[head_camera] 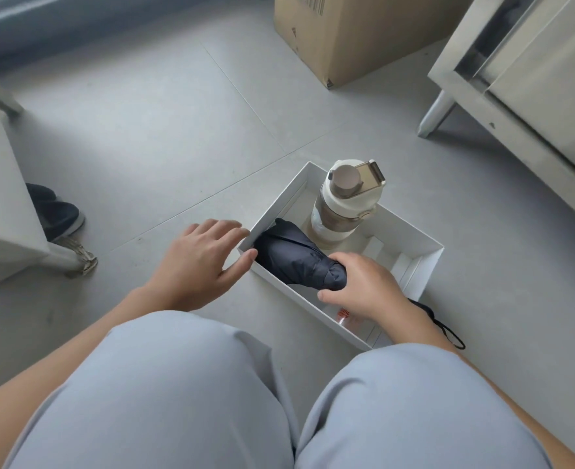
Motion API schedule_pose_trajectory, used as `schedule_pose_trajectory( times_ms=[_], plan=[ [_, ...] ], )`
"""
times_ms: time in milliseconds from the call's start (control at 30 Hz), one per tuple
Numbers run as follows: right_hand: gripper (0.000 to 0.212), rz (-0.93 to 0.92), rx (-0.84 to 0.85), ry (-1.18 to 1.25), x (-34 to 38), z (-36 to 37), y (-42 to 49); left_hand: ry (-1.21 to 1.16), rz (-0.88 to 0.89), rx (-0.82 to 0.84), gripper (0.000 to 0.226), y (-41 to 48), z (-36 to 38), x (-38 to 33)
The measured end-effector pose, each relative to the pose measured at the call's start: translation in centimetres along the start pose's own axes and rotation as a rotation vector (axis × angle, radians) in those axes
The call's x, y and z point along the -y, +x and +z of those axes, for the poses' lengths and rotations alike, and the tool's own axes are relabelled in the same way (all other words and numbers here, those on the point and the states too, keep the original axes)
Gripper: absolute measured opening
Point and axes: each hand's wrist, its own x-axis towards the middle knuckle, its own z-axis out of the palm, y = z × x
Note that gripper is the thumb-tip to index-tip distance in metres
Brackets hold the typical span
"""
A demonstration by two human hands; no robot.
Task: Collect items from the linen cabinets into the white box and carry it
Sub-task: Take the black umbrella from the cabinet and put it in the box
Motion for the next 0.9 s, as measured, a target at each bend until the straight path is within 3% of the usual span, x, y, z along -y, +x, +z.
schedule_pose_trajectory(
  times_ms=[100, 333, 500, 633, 900],
  plan=[
    [0.062, -0.011, 0.010, -0.042, -0.8, -0.5, -0.5, 0.004, 0.022, -0.001, 0.049, 0.3, -0.3, 0.0],
    [0.040, -0.007, -0.092, 0.034, -1.1, -0.3, -1.2, 0.003, 0.048, 0.024, 0.050, 0.5, -0.5, -0.4],
    [0.036, 0.051, -0.056, -0.024, -3.0, -1.3, -2.0, -0.011, 0.040, 0.021, 0.053, 0.6, -0.8, -0.5],
    [0.040, 0.065, 0.030, -0.106, -3.7, -1.4, -2.5, -0.034, 0.057, 0.025, 0.054, 0.9, -0.7, -1.1],
    [0.047, 0.047, 0.002, -0.032, -3.1, -1.6, -2.1, -0.045, 0.078, 0.038, 0.053, 1.5, 0.0, -2.1]
  ],
)
